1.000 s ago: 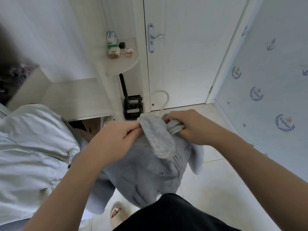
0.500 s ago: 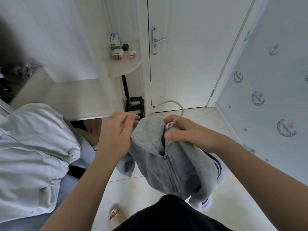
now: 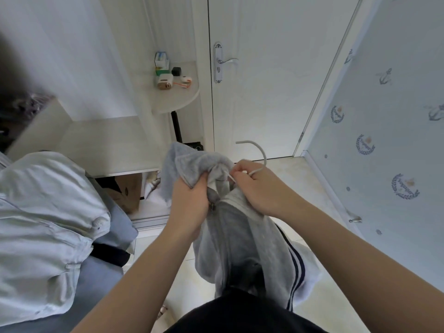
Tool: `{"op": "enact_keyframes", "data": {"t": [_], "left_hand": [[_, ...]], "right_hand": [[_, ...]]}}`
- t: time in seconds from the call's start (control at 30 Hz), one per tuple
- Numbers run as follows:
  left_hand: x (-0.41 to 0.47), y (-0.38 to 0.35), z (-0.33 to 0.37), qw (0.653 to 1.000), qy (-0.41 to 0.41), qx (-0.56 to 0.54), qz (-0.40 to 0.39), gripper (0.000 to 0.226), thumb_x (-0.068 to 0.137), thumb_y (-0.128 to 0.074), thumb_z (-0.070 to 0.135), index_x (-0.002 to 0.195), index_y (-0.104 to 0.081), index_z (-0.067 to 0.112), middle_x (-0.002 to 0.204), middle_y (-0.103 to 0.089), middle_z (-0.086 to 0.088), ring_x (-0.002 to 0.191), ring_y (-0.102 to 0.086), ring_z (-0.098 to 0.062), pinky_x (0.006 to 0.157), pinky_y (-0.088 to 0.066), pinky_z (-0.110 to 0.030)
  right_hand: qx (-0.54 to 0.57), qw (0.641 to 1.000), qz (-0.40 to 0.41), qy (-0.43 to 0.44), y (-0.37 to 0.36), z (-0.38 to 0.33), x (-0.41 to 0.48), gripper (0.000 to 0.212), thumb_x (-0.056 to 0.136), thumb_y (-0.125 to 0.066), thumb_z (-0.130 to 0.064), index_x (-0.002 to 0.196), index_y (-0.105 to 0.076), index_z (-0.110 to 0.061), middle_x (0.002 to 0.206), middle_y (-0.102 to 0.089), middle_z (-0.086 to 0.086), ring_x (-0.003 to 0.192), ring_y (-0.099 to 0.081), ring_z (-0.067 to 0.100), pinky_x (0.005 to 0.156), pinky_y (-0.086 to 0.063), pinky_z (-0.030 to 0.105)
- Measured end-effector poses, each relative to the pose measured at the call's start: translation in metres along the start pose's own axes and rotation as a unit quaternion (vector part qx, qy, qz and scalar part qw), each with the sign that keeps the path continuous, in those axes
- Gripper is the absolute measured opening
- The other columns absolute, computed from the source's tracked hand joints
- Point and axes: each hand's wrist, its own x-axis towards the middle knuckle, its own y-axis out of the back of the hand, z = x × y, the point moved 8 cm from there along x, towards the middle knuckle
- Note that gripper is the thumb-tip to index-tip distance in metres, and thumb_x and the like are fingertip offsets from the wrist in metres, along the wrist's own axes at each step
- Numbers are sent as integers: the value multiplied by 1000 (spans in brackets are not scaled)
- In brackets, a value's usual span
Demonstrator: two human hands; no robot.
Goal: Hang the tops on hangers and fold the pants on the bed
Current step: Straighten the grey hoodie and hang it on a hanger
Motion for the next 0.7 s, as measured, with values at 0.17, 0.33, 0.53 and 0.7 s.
{"op": "enact_keyframes", "data": {"t": [0.17,0.33,0.53,0.7], "left_hand": [[25,36,36,990,-104,25,92,16,96,-61,29,93,-63,13,88,-69,-7,84,-67,-23,75,-52,-45],[26,26,29,967,-147,206,16,13,101,-57,23,88,-55,24,77,-59,10,68,-54,-2,62,-41,-18],[20,21,48,964,-191,185,-15,16,94,-56,24,98,-61,10,84,-63,-2,74,-58,-10,66,-45,-23],[22,26,30,962,-156,221,-40,11,103,-53,24,103,-62,18,82,-65,-2,70,-60,-8,65,-46,-23]], "right_hand": [[-184,979,-89,-4,-10,9,-7,31,98,-38,-19,69,-47,-21,78,-60,5,75,-58,25,73,-46,38],[-291,952,-95,0,0,4,-5,29,99,-39,-24,91,-66,-17,94,-67,4,89,-62,25,89,-45,41],[-284,944,-157,63,-12,-9,-10,31,104,-39,-26,93,-64,-13,85,-60,4,82,-59,24,78,-51,39],[-187,975,-105,49,13,-6,2,28,98,-46,-24,92,-74,-21,91,-70,-1,83,-64,15,77,-53,35]]}}
